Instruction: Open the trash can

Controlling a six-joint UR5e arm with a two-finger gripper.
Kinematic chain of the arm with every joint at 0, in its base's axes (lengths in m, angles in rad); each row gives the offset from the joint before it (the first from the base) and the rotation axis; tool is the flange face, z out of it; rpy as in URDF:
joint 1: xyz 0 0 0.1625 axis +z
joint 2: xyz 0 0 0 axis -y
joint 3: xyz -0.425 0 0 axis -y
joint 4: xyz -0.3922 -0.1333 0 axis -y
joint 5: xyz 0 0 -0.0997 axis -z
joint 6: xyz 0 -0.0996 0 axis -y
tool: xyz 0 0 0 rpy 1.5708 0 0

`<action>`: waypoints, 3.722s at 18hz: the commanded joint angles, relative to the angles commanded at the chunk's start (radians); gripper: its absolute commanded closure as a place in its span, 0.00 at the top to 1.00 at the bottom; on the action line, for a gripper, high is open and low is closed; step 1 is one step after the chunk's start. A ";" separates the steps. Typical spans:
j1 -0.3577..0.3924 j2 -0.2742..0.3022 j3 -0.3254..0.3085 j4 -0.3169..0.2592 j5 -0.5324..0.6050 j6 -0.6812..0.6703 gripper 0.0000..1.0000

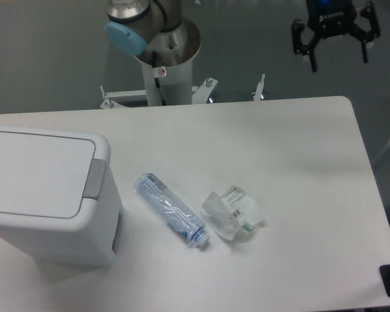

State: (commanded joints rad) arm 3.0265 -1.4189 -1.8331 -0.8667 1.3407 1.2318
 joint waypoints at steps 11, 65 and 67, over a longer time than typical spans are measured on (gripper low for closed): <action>-0.095 0.014 0.012 -0.008 -0.008 -0.216 1.00; -0.758 -0.264 0.161 0.034 -0.092 -1.259 1.00; -0.758 -0.265 0.161 0.034 -0.092 -1.261 1.00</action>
State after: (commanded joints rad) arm 2.2688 -1.6843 -1.6720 -0.8330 1.2487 -0.0291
